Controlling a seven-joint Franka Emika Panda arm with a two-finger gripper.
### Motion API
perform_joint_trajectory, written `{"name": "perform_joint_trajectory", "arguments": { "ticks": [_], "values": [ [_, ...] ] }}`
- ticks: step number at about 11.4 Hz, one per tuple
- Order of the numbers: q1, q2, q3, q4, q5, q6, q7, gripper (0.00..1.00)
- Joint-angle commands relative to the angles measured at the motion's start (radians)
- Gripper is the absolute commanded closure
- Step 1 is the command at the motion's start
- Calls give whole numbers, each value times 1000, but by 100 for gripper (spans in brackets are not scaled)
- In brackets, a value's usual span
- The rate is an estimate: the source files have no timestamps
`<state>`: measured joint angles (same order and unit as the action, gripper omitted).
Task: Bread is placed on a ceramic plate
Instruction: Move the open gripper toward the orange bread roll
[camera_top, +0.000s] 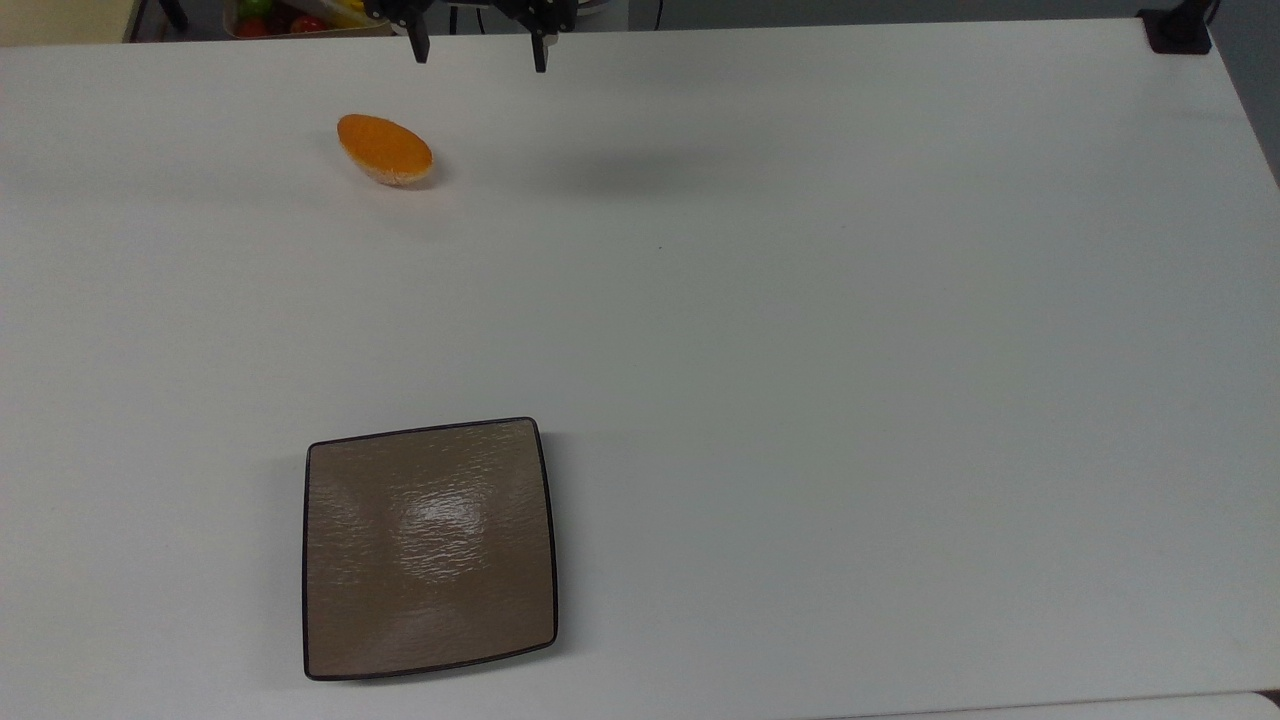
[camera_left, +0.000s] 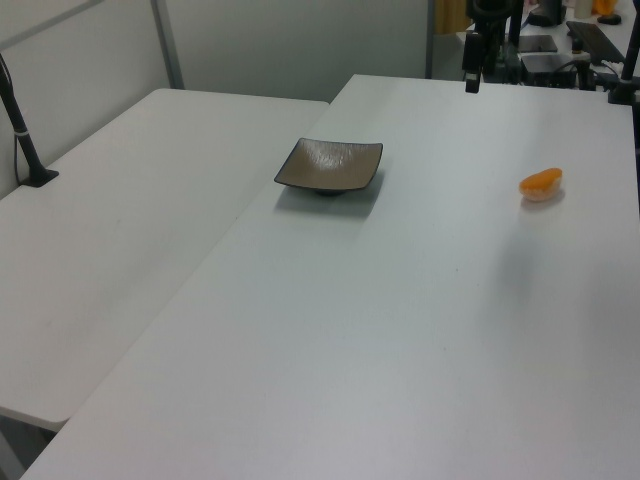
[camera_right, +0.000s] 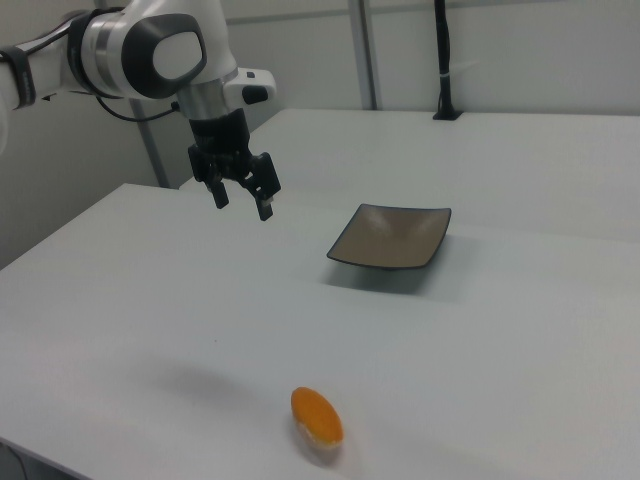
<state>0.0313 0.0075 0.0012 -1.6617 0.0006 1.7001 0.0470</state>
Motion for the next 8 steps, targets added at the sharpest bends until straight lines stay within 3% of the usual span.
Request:
{"name": "perform_joint_trajectory", "arguments": {
  "ticks": [1, 6, 8],
  "values": [
    [19, 6, -3, 14, -17, 4, 27, 0],
    [19, -4, -3, 7, -24, 7, 10, 0],
    [9, -33, -3, -29, -30, 9, -95, 0]
  ]
}}
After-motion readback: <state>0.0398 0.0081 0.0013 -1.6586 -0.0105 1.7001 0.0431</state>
